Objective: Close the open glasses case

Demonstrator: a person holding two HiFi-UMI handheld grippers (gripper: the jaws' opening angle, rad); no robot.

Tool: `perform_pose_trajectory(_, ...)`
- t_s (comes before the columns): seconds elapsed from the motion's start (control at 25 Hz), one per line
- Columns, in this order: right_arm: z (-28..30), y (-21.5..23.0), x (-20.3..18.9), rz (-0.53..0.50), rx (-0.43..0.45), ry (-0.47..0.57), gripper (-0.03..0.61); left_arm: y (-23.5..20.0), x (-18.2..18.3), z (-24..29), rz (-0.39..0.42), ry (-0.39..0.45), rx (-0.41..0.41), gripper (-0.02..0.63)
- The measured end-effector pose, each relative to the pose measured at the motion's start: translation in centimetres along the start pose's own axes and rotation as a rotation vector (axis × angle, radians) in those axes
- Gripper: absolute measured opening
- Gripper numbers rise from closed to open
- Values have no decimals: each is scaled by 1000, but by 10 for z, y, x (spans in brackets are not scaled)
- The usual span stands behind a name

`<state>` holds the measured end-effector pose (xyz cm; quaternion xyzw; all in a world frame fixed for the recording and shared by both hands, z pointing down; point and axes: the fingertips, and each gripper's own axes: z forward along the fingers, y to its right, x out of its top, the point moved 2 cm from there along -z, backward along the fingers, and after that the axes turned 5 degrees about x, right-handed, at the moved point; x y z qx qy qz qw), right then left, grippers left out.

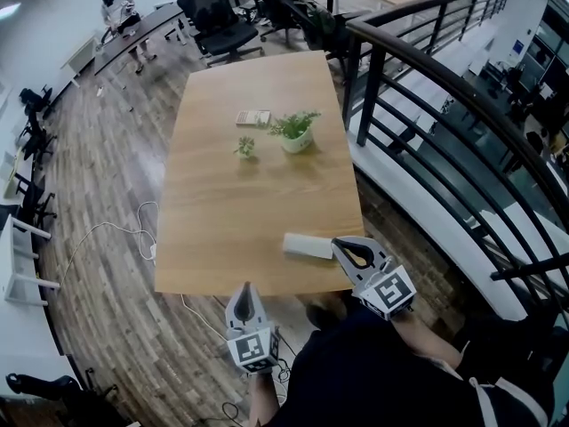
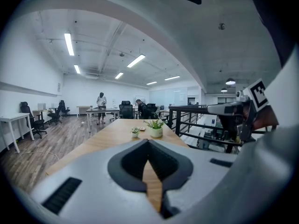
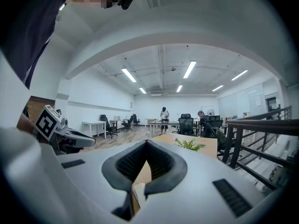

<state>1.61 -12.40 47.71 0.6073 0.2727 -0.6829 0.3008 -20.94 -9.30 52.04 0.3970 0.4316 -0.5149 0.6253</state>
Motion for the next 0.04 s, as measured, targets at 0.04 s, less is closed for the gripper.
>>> perform_pose_trajectory(0.04,-1,0,-1,-1,-1,-1,14,1,0,0,2,4,-2,-2)
